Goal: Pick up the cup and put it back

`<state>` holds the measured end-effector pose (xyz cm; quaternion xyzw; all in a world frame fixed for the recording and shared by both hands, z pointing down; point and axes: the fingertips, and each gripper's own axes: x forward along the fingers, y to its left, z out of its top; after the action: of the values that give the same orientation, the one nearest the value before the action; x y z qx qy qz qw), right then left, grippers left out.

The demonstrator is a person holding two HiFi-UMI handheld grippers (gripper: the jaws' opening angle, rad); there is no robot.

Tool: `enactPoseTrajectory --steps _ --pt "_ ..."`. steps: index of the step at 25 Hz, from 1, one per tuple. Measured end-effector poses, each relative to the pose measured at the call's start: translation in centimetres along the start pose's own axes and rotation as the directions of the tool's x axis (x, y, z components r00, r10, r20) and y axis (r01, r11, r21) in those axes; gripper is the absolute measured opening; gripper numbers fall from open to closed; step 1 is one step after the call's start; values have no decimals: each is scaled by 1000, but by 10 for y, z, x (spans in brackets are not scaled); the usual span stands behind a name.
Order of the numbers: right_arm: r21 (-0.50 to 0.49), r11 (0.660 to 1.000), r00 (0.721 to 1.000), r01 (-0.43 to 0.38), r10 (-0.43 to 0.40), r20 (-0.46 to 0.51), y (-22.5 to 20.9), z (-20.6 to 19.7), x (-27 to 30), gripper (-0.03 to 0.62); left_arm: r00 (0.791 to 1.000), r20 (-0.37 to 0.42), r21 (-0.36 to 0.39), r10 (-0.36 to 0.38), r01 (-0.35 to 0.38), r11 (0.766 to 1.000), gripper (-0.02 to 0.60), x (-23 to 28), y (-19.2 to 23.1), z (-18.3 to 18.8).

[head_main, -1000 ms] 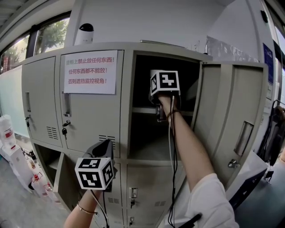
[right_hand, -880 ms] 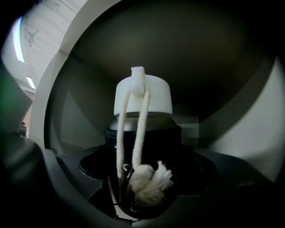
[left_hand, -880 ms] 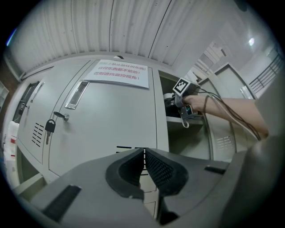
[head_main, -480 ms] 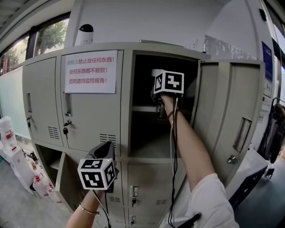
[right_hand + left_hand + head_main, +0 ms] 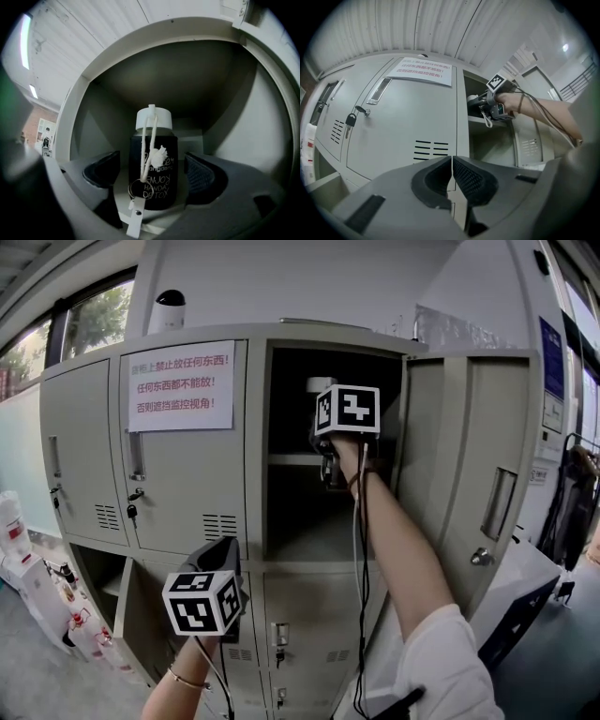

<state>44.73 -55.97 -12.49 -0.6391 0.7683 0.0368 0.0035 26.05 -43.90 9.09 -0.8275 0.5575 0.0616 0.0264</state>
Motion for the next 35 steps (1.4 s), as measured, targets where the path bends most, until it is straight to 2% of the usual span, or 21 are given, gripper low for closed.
enactPoseTrajectory --steps 7,18,22,26,29,35 --pt "5 1000 999 13 -13 34 -1 -10 -29 396 1000 6 -28 -21 21 999 12 -12 -10 -10" --pt "-19 999 997 -35 37 72 10 -44 -100 364 1000 -11 -66 -14 14 998 12 -42 -42 -30" --pt "-7 999 997 -38 39 66 5 -71 -121 321 1000 -31 -60 -5 3 998 12 -57 -55 -36" --pt "21 996 996 -82 81 42 6 -106 -141 281 998 -59 -41 1 -3 999 12 -71 -72 -47" --pt "29 997 997 -74 73 26 2 -139 -149 237 997 -71 -41 11 -14 999 12 -80 -78 -57" --pt "-46 997 998 -57 58 23 4 -197 -172 169 993 -111 -33 28 -32 999 12 -92 -82 -80"
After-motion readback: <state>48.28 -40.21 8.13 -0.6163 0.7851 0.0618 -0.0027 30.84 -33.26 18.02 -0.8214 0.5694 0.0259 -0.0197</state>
